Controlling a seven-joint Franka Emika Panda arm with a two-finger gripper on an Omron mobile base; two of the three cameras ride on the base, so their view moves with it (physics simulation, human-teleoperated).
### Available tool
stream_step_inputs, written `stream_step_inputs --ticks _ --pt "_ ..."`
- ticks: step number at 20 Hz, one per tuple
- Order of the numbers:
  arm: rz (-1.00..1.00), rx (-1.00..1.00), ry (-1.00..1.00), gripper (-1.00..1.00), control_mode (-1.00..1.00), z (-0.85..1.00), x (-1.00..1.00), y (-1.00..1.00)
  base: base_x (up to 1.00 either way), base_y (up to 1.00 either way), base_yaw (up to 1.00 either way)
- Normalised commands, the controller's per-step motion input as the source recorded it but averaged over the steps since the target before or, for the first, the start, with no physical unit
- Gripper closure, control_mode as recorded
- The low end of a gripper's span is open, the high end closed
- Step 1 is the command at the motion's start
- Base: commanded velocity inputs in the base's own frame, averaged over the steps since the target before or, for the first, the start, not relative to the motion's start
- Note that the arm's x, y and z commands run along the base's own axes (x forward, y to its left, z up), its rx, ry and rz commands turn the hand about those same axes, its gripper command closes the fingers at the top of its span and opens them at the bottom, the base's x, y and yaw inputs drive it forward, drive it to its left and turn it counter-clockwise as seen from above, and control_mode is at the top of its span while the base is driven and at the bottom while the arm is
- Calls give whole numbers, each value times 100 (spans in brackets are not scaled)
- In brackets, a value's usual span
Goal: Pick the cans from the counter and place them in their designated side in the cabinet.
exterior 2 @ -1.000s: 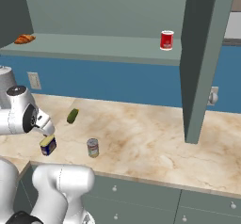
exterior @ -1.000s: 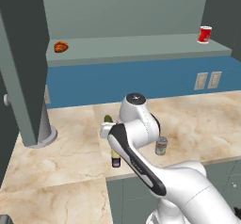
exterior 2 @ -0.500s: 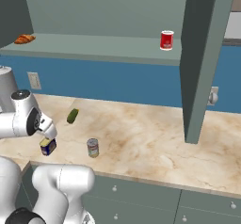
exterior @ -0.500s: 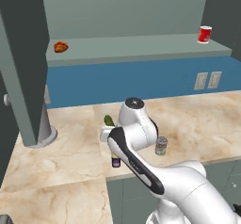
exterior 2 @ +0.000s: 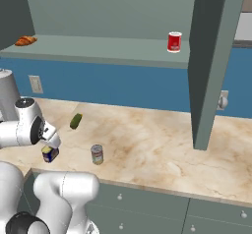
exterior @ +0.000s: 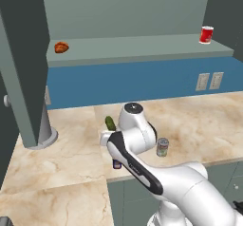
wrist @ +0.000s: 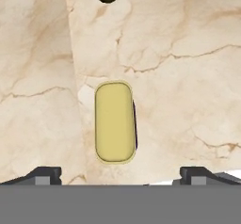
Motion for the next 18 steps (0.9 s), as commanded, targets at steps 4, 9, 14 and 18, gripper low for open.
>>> stream_step_inputs --ticks 4,9,14,18 --pt "0 0 1 -100 -100 -20 4 0 0 0 0" --pt "0 0 2 -100 -100 -21 7 2 0 0 0" --pt "0 0 2 -100 -100 -21 11 5 0 0 0" --pt "0 0 2 -100 -100 -20 13 5 0 0 0"
